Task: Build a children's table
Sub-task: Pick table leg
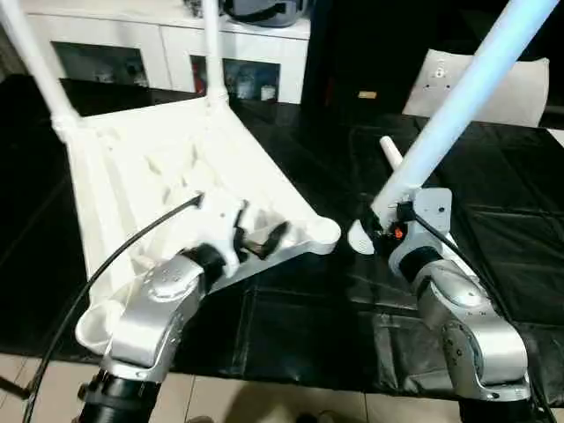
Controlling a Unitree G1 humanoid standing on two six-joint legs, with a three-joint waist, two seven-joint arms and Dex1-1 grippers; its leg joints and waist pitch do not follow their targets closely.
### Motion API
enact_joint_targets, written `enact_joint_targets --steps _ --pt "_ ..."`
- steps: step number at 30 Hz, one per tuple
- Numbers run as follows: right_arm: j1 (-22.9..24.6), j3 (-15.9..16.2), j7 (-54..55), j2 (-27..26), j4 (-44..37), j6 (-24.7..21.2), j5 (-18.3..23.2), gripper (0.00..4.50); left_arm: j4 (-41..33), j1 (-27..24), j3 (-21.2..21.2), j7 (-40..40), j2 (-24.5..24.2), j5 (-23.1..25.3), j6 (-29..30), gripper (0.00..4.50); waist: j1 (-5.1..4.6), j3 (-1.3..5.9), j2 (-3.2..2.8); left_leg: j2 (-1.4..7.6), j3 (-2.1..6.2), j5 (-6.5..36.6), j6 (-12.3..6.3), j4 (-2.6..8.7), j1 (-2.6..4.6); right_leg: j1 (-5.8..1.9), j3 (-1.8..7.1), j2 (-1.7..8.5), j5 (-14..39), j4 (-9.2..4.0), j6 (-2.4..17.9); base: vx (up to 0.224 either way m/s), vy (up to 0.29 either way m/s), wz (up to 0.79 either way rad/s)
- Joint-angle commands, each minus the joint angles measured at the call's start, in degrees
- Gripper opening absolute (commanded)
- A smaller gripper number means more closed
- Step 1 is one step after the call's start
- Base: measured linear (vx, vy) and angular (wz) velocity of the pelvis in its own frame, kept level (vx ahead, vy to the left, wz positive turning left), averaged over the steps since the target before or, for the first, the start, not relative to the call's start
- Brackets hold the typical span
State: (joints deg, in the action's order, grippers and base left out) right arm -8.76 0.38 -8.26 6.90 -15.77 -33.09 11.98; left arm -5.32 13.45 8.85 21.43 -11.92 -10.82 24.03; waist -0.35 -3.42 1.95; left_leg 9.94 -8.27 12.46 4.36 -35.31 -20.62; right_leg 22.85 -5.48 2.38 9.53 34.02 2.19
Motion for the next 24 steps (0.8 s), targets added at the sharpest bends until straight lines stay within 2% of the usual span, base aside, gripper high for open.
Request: enact_joint_targets --steps 1,2,3,4,7,9,10,13,14,16,19,24 --pt "0.4 0.09 -0.29 -0.02 -1.28 -0.38 1.02 1.88 1.04 0.58 -0.14 -0.7 0.22 1.33 -0.73 4.5 -0.12 3.73 -0.02 2.67 0.5 7.4 -2.75 4.11 -0.47 -3.4 3.73 5.14 18.99 -4.99 3.62 0.0 0.0 0.0" --pt "0.25 0.24 -0.11 -0.21 -1.11 -0.67 1.04 1.88 1.47 0.64 0.21 0.09 0.05 1.56 -1.36 4.5 -0.15 3.7 0.15 2.73 0.48 7.22 -2.83 4.11 -0.37 -3.37 3.71 5.2 19.44 -4.92 3.52 0.0 0.0 0.0" --pt "-0.03 0.48 -0.15 -0.3 -0.87 -0.69 0.88 1.88 1.79 0.8 0.75 1.62 -0.37 1.1 -0.81 4.5 -0.13 3.64 -0.21 2.73 0.53 7.23 -2.83 4.15 -0.31 -3.29 3.7 5.21 19.94 -4.86 3.44 0.0 0.0 0.0" --pt "-0.17 0.63 -0.23 -0.25 -0.74 -0.56 0.69 1.88 1.88 0.93 0.92 2.42 -0.58 0.62 -0.22 4.5 -0.17 3.59 0.26 2.74 0.46 7.5 -2.87 4.16 -0.21 -3.16 3.71 5.26 21.01 -4.98 3.07 0.0 0.0 0.0" --pt "-0.45 1.56 -1.4 0.71 0.21 1.34 -0.49 1.88 1.9 2.16 3.02 8.24 -3.24 -1.58 4.22 4.5 -0.11 3.51 -0.1 2.85 0.55 8.05 -2.39 4.3 -0.01 -2.96 3.73 5.35 22.05 -4.92 2.95 0.0 0.0 0.0" --pt "-0.29 1.78 -2.6 1.21 0.34 1.78 -0.39 1.88 1.36 2.34 4.69 11.49 -4.97 -2.01 4.94 4.5 -0.13 3.46 -0.17 2.7 0.49 8.77 -2.14 4.25 0.02 -2.97 3.8 5.42 22.93 -5.07 2.72 0.0 0.0 0.0" --pt "-0.29 1.93 -3.16 1.56 0.43 2.15 -0.49 1.88 1.63 2.64 5.6 12.22 -5.63 -1.29 4.81 4.5 -0.1 3.44 -0.42 2.79 0.54 8.72 -2.06 4.31 0.02 -2.96 3.84 5.45 22.56 -4.99 2.91 0.0 0.0 0.0" --pt "-0.37 1.99 -3.81 2.14 0.44 2.58 -0.37 1.88 2.93 3.49 7.86 13.3 -6.69 1.07 4.62 4.5 -0.08 3.54 -0.3 2.89 0.5 8.01 -2.23 4.31 0.0 -3.06 3.89 5.36 20.81 -4.86 3.29 0.0 0.0 0.0" --pt "-0.53 1.96 -3.77 2.21 0.47 2.58 -0.24 1.88 4.6 4.29 8.0 12.65 -6.21 1.92 5.45 4.32 -0.11 3.53 -0.5 2.86 0.46 7.83 -2.18 4.31 -0.02 -3.07 3.9 5.29 20.21 -4.9 3.53 0.0 0.0 0.0" --pt "-0.67 1.96 -3.85 2.26 0.57 2.65 -0.22 1.88 6.24 5.2 7.78 11.67 -5.61 2.54 5.86 4.32 -0.07 3.57 -0.3 2.64 0.38 7.87 -2.14 4.21 -0.07 -3.26 3.85 5.34 20.88 -5.02 3.36 0.0 0.0 0.0" --pt "-0.79 1.94 -4.24 2.26 0.77 2.83 -0.45 1.88 9.41 7.53 8.04 9.78 -5.56 4.32 6.08 4.03 -0.01 3.71 -0.26 2.7 0.51 7.24 -2.24 4.16 -0.16 -3.43 3.82 5.43 20.58 -4.91 3.43 0.0 0.0 0.0" --pt "-0.6 2.27 -4.64 2.46 0.82 3.1 -0.64 1.88 9.91 9.59 8.27 12.03 -5.97 2.59 10.79 3.7 0.0 3.84 -0.31 2.84 0.45 5.87 -2.6 4.08 -0.06 -3.43 3.88 5.48 18.02 -4.51 5.07 0.0 0.0 0.0"
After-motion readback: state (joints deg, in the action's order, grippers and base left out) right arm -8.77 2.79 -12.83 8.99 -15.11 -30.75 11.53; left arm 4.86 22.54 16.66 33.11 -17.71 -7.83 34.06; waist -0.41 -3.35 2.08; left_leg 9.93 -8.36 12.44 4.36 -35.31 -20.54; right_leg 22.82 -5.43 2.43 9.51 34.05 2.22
